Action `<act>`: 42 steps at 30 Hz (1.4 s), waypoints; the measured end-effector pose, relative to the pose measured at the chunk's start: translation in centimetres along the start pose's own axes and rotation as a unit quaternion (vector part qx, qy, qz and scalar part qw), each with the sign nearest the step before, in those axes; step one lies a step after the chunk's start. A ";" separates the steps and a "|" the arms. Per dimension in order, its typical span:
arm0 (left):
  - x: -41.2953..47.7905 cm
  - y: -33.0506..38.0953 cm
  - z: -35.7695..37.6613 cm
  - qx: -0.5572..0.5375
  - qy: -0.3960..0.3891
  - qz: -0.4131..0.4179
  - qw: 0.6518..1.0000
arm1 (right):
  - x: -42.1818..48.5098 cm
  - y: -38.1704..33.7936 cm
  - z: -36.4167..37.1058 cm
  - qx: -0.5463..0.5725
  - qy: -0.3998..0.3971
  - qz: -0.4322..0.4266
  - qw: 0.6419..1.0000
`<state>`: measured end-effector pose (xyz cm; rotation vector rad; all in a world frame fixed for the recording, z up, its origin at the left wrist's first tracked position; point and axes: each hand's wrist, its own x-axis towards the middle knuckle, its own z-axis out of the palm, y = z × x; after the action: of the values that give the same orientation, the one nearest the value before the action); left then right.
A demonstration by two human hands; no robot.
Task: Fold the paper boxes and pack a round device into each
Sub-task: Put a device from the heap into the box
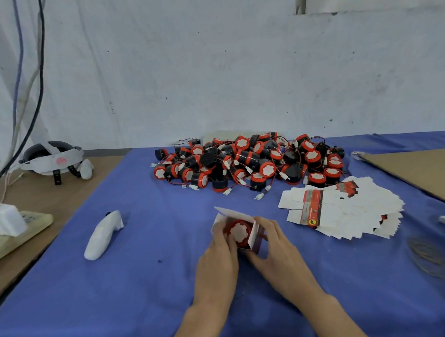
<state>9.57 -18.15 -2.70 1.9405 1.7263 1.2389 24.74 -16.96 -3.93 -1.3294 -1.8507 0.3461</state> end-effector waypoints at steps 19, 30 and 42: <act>-0.2 -0.1 0.2 0.114 0.034 0.067 0.991 | 0.4 1.1 -0.2 0.135 -0.026 0.063 0.989; 0.6 0.8 -1.0 0.340 0.024 0.169 0.925 | 0.2 0.1 -0.6 0.099 -0.035 0.045 0.993; 7.4 2.6 -3.7 0.488 -0.195 0.287 0.801 | 0.0 0.8 -0.5 0.093 -0.036 0.056 0.993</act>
<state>8.14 -13.34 4.36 3.1555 1.7288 -0.1519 25.61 -16.81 -4.12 -1.3091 -1.7574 0.6180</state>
